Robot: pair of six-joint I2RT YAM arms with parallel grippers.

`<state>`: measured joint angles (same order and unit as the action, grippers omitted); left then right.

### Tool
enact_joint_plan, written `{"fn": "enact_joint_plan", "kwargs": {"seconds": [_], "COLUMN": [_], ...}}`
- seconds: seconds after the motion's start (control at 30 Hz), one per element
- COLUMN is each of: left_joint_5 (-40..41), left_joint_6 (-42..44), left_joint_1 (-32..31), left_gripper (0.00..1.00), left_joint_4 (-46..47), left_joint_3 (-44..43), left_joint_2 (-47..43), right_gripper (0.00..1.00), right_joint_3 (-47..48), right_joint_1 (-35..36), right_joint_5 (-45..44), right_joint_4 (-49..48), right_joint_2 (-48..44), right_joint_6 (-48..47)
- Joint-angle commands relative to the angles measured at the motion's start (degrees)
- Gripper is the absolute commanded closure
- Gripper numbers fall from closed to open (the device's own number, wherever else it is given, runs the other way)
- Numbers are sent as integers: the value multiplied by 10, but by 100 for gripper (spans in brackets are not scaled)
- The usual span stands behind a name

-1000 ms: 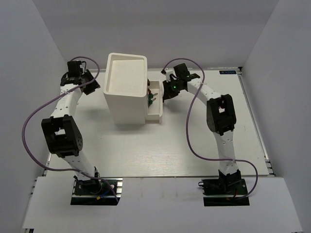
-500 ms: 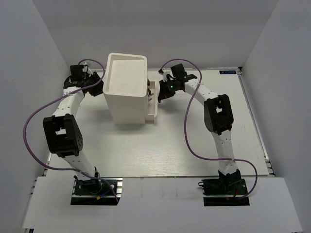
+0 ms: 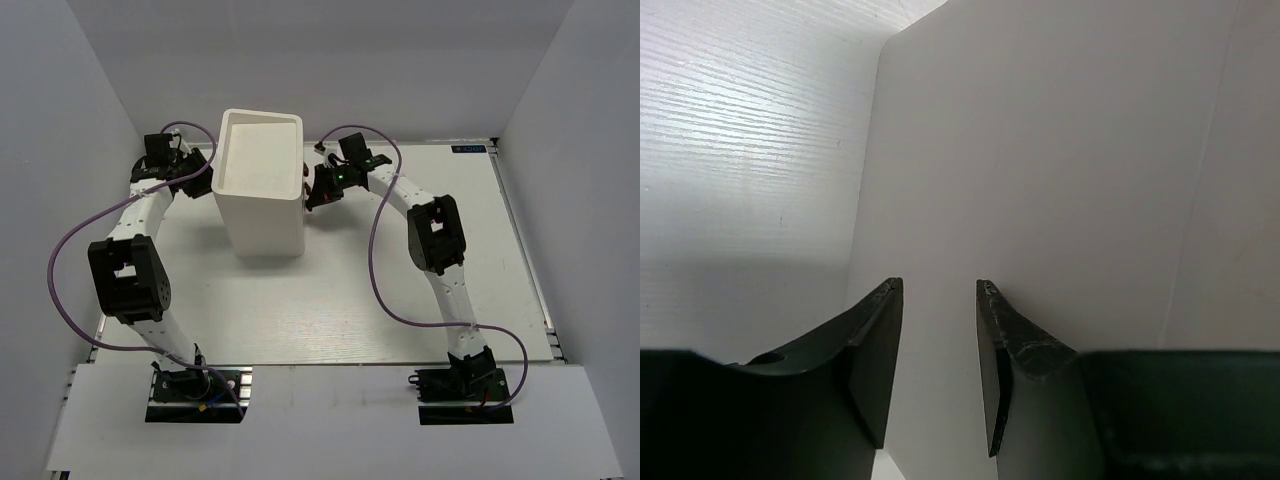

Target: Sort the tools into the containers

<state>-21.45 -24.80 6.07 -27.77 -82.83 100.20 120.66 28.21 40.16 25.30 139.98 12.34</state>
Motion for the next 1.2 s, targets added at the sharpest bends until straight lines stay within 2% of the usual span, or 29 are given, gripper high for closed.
{"fn": "enact_joint_plan", "kwargs": {"seconds": [0.0,0.13,0.23,0.3,0.33,0.37,0.4,0.43,0.47,0.5,0.53,0.57,0.6,0.63,0.67,0.7,0.77,0.83,0.93,0.97,1.0,1.03,1.07,1.17], "left_joint_5": [-43,-43,-36,-4,9,45,72,106,173,196,217,246,253,263,268,268,268,245,153,88,41,-47,-90,-164], "left_joint_6": [5,5,5,5,0,0,-18,-24,-29,-36,-36,-42,-42,-42,-42,-42,-19,18,62,72,83,96,96,113], "left_joint_1": [-5,-5,-5,-5,-5,2,7,7,7,13,13,13,13,13,13,13,6,1,1,-5,-5,-5,-5,-12], "left_gripper": [54,54,54,50,44,40,35,27,25,24,24,23,21,21,21,21,20,17,9,7,0,0,0,0], "left_joint_4": [0,0,0,-26,-40,-67,-81,-97,-118,-151,-162,-170,-175,-175,-175,-175,-169,-156,-100,-84,-64,-23,-8,-38], "left_joint_3": [9,9,14,7,0,-1,-1,-6,-17,-17,-17,-17,-9,-3,12,23,57,79,135,161,172,193,199,174], "left_joint_2": [-4,-4,-4,-4,-4,-11,-17,-24,-35,-42,-51,-62,-90,-107,-126,-148,-221,-276,-390,-419,-472,-494,-511,-527], "right_gripper": [94,94,94,92,92,92,88,84,79,65,55,41,16,9,9,9,9,9,9,9,9,9,9,9], "right_joint_3": [27,21,29,29,27,18,-2,-15,-42,-71,-86,-136,-155,-175,-240,-262,-312,-342,-368,-384,-389,-394,-419,-506], "right_joint_1": [11,10,10,11,3,4,2,-5,-7,-12,-18,-21,-29,-39,-43,-51,-58,-57,-57,-56,-56,-57,-57,-55], "right_joint_5": [38,53,23,-28,-43,-103,-125,-160,-197,-214,-242,-263,-276,-277,-282,-294,-316,-367,-432,-443,-451,-467,-469,-453], "right_joint_4": [-29,-41,-10,13,39,47,52,66,74,78,86,89,88,80,66,52,41,56,90,98,105,119,114,78], "right_joint_2": [4,3,-1,-11,-16,-37,-47,-80,-92,-104,-131,-158,-191,-210,-228,-291,-328,-388,-438,-456,-463,-490,-501,-575], "right_joint_6": [36,57,26,-4,-22,-44,-56,-83,-106,-121,-145,-164,-168,-171,-173,-177,-177,-179,-176,-176,-175,-170,-168,-166]}}
